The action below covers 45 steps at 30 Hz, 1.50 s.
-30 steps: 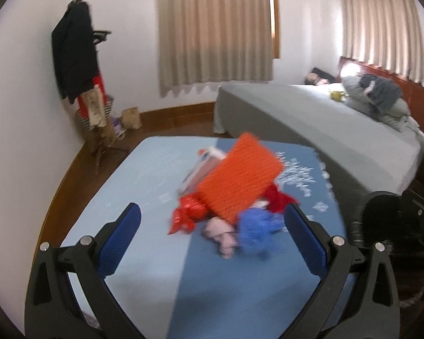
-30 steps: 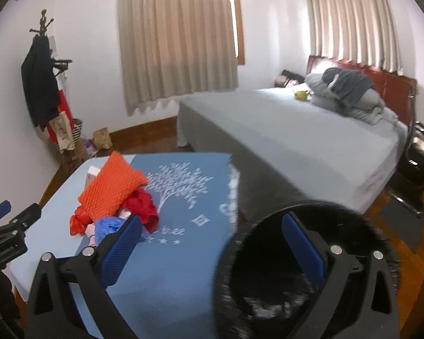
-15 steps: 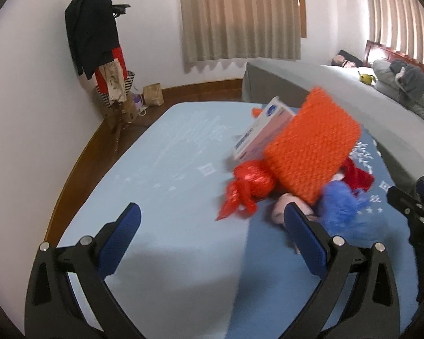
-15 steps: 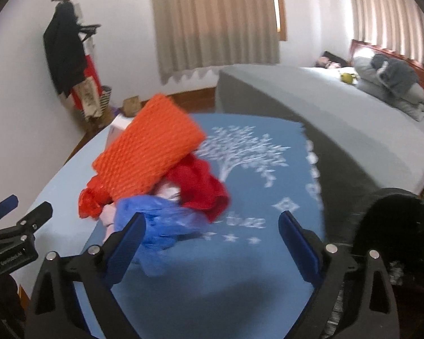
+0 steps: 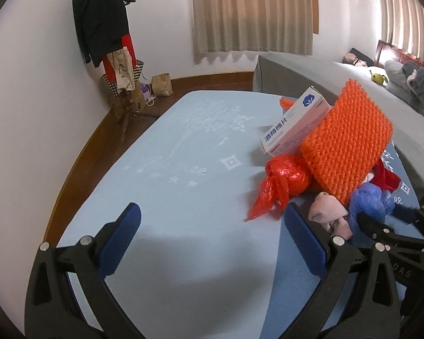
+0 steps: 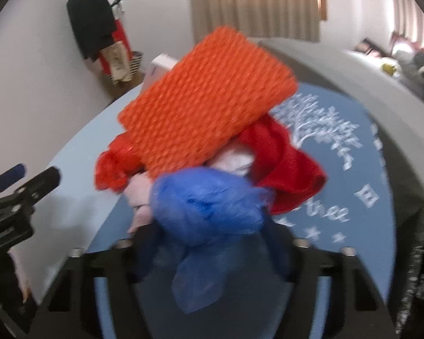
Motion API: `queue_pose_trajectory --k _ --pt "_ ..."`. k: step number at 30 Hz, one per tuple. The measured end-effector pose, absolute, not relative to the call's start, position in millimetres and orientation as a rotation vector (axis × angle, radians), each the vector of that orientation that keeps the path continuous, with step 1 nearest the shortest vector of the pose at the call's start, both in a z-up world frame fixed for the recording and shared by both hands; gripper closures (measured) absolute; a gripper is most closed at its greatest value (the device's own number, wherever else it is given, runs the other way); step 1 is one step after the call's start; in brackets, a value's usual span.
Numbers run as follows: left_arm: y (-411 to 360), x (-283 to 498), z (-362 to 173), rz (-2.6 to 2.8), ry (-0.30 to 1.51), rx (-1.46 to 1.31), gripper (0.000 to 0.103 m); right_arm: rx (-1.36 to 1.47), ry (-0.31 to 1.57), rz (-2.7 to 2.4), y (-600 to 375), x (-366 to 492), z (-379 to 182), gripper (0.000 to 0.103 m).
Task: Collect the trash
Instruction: 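Grasp the blue plastic bag with the right gripper while the left approaches the pink cloth, then release the blue bag into the bin with the right gripper while the left grasps pink cloth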
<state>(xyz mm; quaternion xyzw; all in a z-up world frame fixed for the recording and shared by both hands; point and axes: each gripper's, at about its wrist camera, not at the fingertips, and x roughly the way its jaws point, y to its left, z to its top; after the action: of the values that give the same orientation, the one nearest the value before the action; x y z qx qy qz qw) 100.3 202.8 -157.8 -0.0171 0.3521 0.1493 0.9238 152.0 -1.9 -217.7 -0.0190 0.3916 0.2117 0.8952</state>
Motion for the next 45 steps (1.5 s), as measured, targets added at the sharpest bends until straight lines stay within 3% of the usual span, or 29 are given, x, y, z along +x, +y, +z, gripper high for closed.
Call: queue_pose_trajectory --k 4,15,19,24,26,33,35,45 --pt "197.5 101.8 -158.9 0.291 0.725 -0.038 0.005 -0.024 0.803 0.481 -10.7 146.7 -213.0 0.072" --pt "144.7 115.0 -168.9 0.15 0.743 -0.045 0.007 -0.016 0.763 0.442 -56.7 120.3 -194.4 0.073" --pt "121.6 128.9 -181.3 0.092 0.775 -0.036 0.022 -0.014 0.769 0.409 -72.5 118.0 -196.6 0.073" --pt "108.8 147.1 -199.5 0.069 0.82 -0.032 0.033 -0.003 0.779 0.38 -89.2 116.5 -201.3 0.073" --pt "106.9 152.0 -208.2 0.042 0.846 -0.041 0.049 0.003 0.782 0.374 -92.0 118.1 -202.0 0.073" --pt "109.3 145.2 -209.1 0.019 0.839 -0.053 0.074 0.012 0.768 0.378 -95.2 111.8 -195.6 0.073" --pt "111.1 139.8 -205.4 0.006 0.839 -0.062 0.093 0.015 0.76 0.38 -95.9 109.9 -191.8 0.073" --pt "124.7 103.6 -184.9 0.012 0.825 -0.105 0.094 0.026 0.732 0.376 -105.3 93.7 -174.0 0.073"
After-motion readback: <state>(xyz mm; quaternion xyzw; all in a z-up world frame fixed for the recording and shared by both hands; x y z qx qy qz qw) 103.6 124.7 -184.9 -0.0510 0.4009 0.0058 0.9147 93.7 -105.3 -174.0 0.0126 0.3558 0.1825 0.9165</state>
